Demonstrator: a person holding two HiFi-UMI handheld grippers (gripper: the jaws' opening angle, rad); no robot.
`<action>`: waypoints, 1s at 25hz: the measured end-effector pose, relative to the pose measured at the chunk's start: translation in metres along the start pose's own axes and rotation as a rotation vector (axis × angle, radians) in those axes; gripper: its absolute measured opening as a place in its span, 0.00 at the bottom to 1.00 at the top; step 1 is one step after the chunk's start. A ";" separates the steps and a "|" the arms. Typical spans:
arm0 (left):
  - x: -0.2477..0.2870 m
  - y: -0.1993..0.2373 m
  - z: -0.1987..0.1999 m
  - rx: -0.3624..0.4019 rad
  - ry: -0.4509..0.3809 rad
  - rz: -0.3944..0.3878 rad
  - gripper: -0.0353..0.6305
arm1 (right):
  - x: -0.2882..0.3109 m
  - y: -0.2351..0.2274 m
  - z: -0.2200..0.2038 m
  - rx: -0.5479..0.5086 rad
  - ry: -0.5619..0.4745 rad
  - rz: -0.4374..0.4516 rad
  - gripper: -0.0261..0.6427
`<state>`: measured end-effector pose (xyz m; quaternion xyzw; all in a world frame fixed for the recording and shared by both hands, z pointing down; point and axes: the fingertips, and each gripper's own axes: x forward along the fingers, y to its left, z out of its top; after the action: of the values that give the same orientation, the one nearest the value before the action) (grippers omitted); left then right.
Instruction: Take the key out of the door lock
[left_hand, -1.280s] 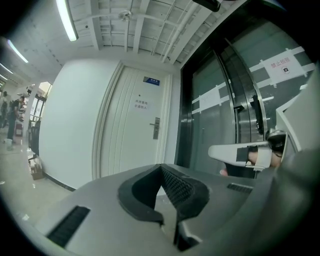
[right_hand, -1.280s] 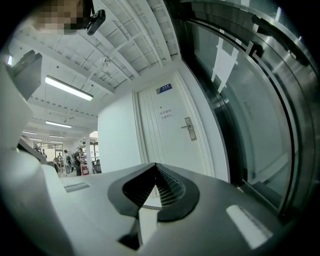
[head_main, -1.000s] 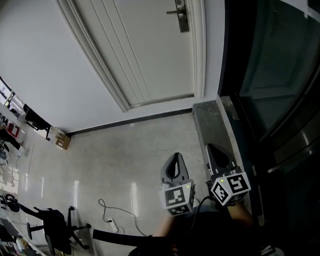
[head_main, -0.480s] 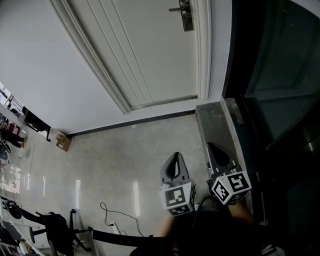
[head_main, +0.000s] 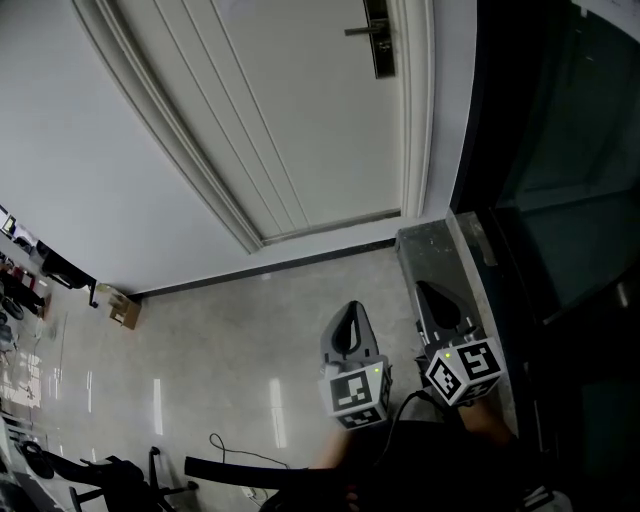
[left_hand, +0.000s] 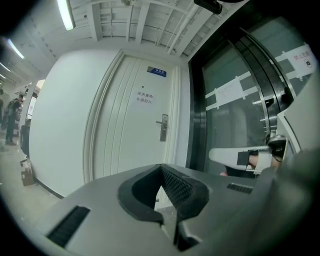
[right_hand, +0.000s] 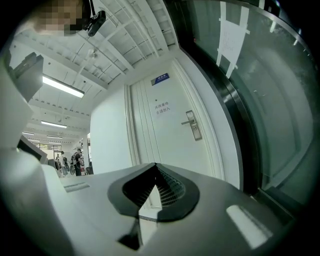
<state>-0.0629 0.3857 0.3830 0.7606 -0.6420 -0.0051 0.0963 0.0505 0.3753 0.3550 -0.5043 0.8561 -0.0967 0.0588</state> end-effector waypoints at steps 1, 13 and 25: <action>0.009 0.006 0.001 0.002 0.001 -0.004 0.05 | 0.010 0.000 -0.001 0.002 -0.001 -0.003 0.04; 0.084 0.035 -0.005 -0.016 0.035 -0.078 0.05 | 0.082 -0.023 -0.013 -0.011 0.016 -0.086 0.04; 0.194 0.035 0.008 -0.021 0.024 -0.039 0.05 | 0.173 -0.092 0.000 -0.014 0.017 -0.045 0.04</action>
<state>-0.0638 0.1899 0.4034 0.7720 -0.6257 -0.0049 0.1119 0.0456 0.1805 0.3758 -0.5231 0.8456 -0.0964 0.0457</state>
